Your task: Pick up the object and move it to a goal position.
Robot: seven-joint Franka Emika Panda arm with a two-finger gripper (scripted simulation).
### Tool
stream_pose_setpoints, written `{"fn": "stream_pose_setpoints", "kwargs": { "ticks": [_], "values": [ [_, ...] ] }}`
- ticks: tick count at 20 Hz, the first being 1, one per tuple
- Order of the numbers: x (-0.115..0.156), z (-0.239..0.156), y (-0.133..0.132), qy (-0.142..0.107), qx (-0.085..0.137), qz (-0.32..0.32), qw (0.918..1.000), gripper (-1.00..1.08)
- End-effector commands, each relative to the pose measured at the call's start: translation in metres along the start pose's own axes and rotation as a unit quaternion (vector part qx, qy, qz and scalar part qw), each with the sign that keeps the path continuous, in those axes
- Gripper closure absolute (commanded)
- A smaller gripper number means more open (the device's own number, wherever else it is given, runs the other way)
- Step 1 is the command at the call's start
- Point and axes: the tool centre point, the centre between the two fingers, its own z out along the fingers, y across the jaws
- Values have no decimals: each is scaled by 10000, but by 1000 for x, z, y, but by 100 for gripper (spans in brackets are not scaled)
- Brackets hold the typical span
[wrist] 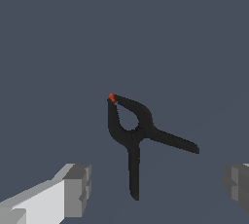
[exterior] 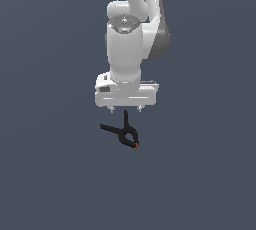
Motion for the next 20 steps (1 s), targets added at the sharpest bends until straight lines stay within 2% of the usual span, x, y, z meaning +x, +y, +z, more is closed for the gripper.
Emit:
{"fn": "stream_pose_setpoints", "kwargs": {
  "ticks": [1, 9, 20],
  "values": [
    [0, 0, 0, 0, 0, 0, 10000, -20],
    [4, -10, -15, 63, 1, -184, 9998, -20],
    [-4, 13, -14, 168, 121, -206, 9996, -20]
  ]
}}
